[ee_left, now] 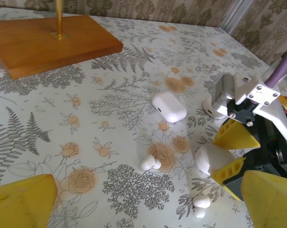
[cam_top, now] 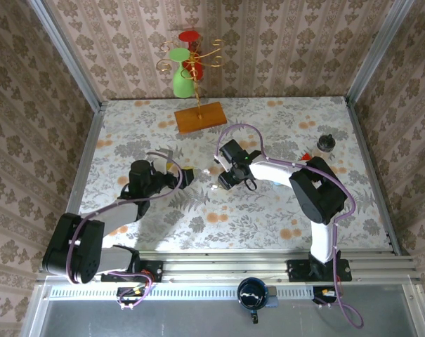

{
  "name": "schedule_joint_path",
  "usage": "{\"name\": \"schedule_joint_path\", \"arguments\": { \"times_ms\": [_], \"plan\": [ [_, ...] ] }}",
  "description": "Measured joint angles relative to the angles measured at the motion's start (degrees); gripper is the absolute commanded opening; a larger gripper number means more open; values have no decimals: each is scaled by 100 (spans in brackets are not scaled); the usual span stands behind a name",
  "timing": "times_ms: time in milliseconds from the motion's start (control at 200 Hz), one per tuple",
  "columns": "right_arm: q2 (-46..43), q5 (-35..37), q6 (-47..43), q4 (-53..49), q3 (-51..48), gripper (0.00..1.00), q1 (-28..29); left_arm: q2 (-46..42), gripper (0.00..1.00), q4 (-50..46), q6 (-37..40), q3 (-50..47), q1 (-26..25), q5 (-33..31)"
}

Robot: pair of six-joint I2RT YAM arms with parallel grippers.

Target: Insert wireless bluetooth earbuds into charging case

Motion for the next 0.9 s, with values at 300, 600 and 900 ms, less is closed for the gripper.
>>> {"name": "schedule_joint_path", "arguments": {
  "times_ms": [300,600,900],
  "plan": [
    [2,-7,2,-157,0,59,0,-96,100,516,-234,-267,0,-302],
    [2,-7,-2,-319,0,51,0,-63,100,44,-177,184,37,118],
    [-11,-9,-94,-341,-2,31,0,-428,100,-452,-37,269,31,138]
  ]
}}
